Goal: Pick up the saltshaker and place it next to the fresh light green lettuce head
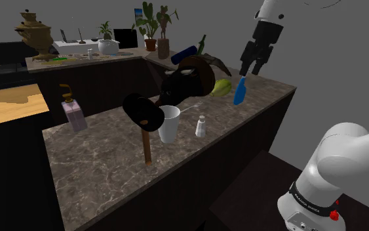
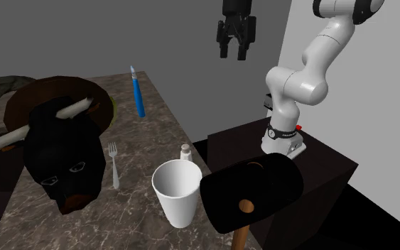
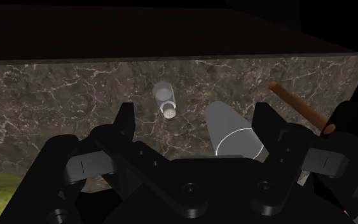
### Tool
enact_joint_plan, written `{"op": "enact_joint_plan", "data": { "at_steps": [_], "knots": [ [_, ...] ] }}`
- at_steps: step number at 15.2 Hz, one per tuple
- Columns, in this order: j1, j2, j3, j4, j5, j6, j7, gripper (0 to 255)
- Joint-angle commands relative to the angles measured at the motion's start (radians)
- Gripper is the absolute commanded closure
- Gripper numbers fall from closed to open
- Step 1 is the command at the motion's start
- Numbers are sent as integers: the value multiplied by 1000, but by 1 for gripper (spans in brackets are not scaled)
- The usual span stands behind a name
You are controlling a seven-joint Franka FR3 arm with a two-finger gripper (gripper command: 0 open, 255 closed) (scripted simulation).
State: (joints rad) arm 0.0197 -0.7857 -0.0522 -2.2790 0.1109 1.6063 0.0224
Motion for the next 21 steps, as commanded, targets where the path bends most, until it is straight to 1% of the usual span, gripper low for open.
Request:
{"op": "enact_joint_plan", "data": {
  "at_steps": [1, 7, 14, 18, 21],
  "knots": [
    [0, 0, 0, 0, 0, 0, 0, 0],
    [-28, 51, 97, -151, -2, 234, 131, 0],
    [-72, 200, 212, -253, -27, 511, 303, 0],
    [-113, 326, 280, -272, -70, 665, 421, 0],
    [-156, 436, 333, -268, -130, 771, 528, 0]
  ]
}}
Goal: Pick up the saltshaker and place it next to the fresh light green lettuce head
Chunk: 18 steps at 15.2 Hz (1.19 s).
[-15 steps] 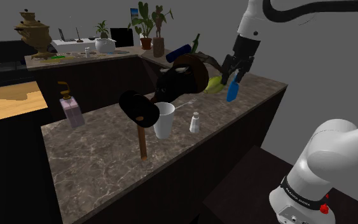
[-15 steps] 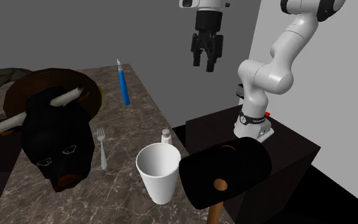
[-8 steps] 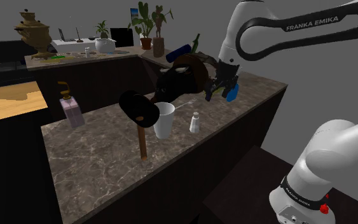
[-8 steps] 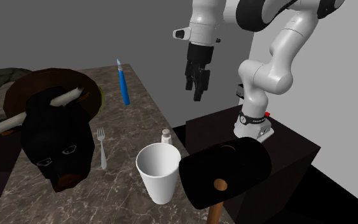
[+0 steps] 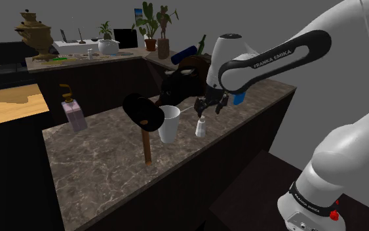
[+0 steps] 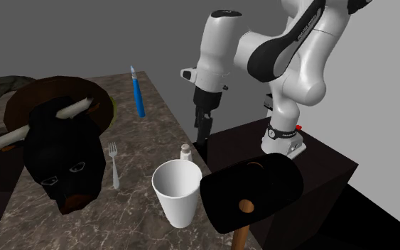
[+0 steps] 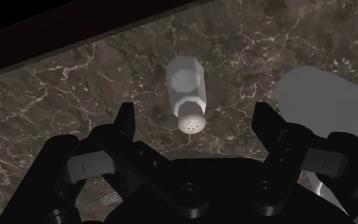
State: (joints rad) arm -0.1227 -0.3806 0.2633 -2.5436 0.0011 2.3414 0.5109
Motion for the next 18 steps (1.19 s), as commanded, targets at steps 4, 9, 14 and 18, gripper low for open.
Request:
{"op": "enact_joint_plan", "data": {
  "at_steps": [4, 9, 14, 18],
  "knots": [
    [-62, 149, 65, 12, -109, 133, 159, 0],
    [-80, 213, 72, 0, -152, 205, 189, 0],
    [-86, 234, 74, -3, -169, 227, 201, 0],
    [-86, 234, 74, -3, -168, 227, 201, 0]
  ]
}}
